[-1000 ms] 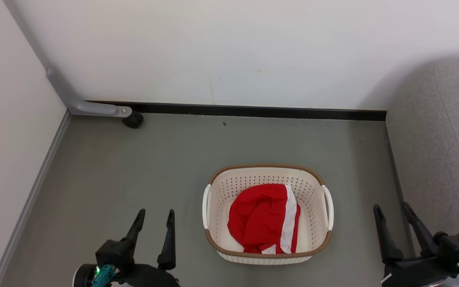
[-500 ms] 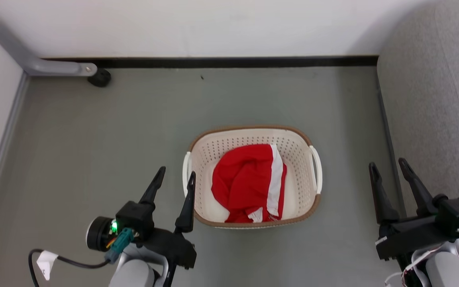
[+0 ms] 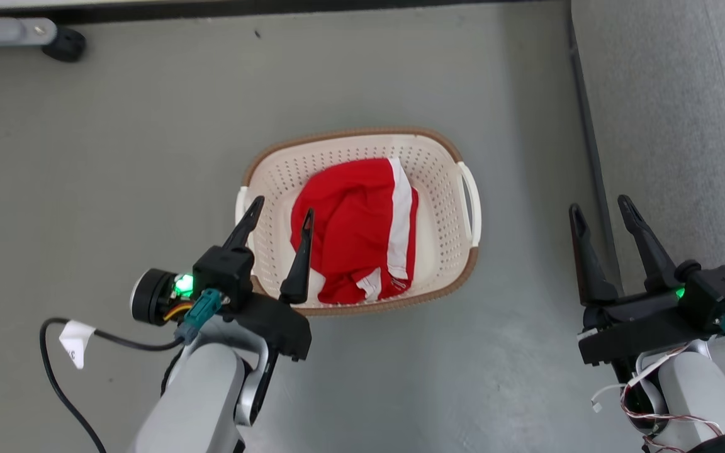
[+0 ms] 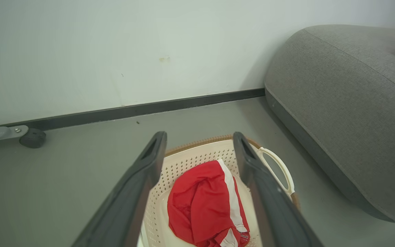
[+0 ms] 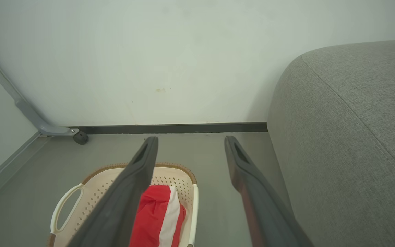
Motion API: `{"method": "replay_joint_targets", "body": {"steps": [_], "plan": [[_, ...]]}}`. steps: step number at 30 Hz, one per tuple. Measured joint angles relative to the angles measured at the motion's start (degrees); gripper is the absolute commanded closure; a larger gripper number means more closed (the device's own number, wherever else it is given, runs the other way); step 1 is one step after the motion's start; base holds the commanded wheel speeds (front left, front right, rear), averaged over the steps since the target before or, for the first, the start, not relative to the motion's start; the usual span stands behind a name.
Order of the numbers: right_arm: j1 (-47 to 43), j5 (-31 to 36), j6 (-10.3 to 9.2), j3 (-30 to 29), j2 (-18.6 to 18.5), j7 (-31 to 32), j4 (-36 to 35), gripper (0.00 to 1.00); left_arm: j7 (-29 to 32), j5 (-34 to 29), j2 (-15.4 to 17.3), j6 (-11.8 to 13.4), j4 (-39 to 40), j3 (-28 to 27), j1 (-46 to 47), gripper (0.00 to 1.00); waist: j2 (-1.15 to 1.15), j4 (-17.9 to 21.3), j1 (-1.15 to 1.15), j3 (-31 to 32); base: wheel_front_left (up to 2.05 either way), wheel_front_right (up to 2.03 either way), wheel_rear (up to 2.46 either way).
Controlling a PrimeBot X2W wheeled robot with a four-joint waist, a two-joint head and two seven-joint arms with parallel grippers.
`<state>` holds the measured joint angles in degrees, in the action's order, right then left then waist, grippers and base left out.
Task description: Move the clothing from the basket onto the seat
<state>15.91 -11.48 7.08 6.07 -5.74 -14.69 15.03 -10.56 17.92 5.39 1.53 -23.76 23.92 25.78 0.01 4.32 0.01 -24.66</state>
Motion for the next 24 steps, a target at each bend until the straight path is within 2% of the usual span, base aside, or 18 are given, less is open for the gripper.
{"method": "replay_joint_targets", "body": {"steps": [24], "plan": [[7.1, 0.9, 0.0, 2.6, 1.0, 0.0, -1.3, 0.0, 11.1, -5.5, -0.3, 1.2, -5.5, 4.3, 14.5, 0.0, 0.0, 5.6, -0.01, -16.6, 0.0, 0.0, 0.0]]}}
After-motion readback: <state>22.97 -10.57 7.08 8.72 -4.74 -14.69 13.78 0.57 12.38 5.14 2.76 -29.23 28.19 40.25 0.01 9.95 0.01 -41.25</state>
